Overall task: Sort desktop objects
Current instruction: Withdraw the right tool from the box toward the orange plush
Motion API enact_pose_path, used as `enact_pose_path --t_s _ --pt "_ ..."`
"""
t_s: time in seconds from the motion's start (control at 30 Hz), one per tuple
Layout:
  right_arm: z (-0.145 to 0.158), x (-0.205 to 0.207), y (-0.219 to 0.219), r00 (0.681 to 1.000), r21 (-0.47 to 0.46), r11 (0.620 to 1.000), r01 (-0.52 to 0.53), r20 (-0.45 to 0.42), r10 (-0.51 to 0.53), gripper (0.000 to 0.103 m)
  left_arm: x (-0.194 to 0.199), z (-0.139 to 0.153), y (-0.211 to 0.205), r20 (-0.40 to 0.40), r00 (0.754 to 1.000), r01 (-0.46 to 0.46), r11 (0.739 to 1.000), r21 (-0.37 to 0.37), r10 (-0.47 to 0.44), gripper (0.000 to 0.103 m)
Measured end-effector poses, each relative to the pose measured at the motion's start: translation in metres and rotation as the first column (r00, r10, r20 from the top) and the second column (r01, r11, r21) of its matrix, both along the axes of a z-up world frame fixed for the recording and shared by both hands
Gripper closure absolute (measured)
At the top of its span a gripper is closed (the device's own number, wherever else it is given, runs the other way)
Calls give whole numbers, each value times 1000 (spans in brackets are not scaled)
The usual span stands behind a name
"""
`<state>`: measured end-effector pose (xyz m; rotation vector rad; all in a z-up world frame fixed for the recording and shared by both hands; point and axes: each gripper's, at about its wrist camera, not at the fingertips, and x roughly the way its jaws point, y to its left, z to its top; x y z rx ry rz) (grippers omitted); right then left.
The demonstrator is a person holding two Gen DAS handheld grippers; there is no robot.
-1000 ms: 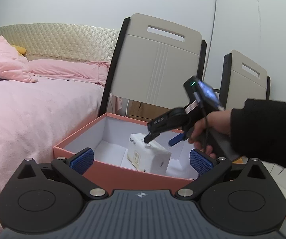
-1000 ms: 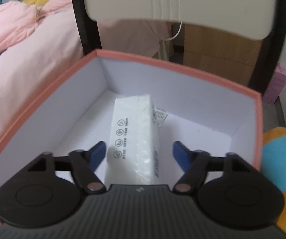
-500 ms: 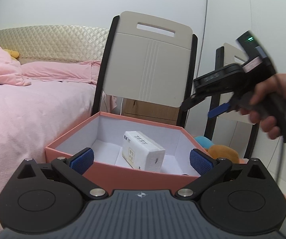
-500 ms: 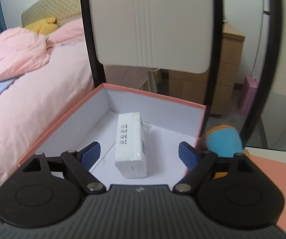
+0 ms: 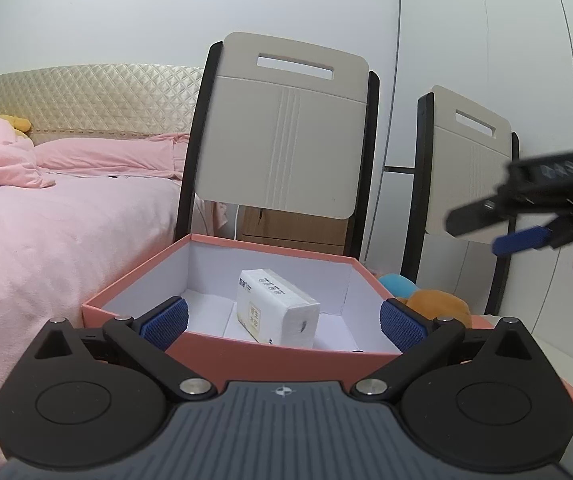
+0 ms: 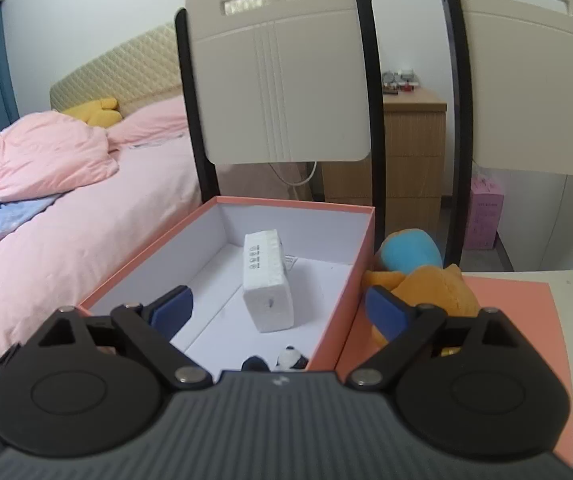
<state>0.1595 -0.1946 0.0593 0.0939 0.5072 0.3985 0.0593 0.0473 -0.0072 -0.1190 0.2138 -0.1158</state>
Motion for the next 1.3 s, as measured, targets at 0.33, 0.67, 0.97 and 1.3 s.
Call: enact_pose_path --t_s 0.33,0.67,0.97,1.3 --pt "-38 -42 -18 986 66 995 77 143 -86 0 -3 0 -4 10 1000 -6 1000 21 5 0" --pt "-79 -43 -32 977 130 983 133 149 -152 0 -4 -1 -6 8 1000 -5 999 36 5 0" --pt "-77 -57 -27 965 126 985 120 220 -146 0 -6 -2 -7 7 1000 0 1000 32 0 0" --pt "-79 -57 -30 969 134 984 118 201 -143 0 -5 -3 -8 -1 1000 4 1000 31 -4 0"
